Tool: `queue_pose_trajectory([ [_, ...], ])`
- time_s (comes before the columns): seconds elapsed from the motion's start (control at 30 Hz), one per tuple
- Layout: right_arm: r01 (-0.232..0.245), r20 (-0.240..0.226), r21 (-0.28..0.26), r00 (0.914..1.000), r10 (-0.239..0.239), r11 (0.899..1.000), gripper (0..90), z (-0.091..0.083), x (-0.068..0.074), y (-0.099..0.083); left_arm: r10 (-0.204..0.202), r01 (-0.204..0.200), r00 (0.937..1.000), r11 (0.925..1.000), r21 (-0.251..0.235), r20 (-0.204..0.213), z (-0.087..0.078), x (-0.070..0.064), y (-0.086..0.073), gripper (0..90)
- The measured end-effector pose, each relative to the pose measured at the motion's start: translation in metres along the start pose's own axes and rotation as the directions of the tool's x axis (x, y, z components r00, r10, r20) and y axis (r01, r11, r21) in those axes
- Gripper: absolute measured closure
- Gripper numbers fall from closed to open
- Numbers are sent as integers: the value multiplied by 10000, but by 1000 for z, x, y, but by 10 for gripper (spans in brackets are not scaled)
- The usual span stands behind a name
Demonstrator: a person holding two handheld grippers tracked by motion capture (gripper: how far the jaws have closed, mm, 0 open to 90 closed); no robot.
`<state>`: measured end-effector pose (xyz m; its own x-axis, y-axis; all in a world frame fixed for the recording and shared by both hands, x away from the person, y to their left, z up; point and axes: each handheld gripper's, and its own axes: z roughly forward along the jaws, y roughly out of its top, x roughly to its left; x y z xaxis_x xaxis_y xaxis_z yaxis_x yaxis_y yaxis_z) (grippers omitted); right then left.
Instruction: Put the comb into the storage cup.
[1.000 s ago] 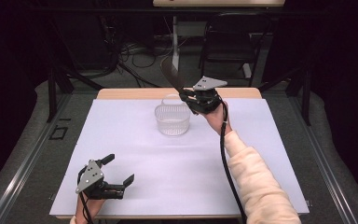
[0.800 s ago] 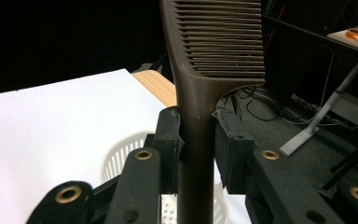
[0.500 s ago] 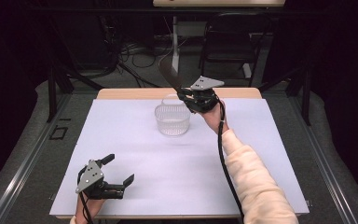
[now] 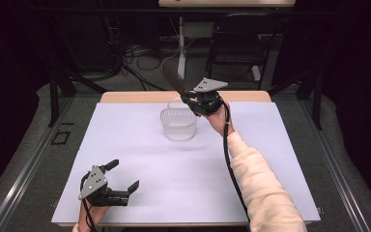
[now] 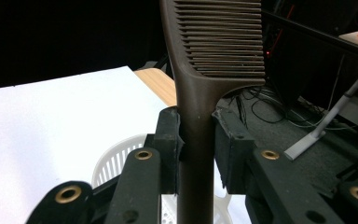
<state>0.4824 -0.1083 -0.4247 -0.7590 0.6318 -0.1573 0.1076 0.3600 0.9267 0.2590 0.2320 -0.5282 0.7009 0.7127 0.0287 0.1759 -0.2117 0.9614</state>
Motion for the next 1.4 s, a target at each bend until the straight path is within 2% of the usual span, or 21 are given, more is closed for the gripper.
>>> queue_pose_trajectory([
  [0.5, 248, -267, 11, 9993, -248, 9997, 727, 11, 0, -2, -18, 18, 10000, 10000, 3, -16, 0, 0, 0, 0],
  [0.93, 434, -248, -66, 9987, -435, 9990, 727, 18, 2, -5, -14, 14, 10000, 10000, 5, -13, 0, 0, 0, 0],
  [1.4, 426, -279, -43, 9987, -427, 9991, 727, 28, 5, -10, -14, 14, 10000, 10000, -8, -35, -1, 0, 0, 0],
])
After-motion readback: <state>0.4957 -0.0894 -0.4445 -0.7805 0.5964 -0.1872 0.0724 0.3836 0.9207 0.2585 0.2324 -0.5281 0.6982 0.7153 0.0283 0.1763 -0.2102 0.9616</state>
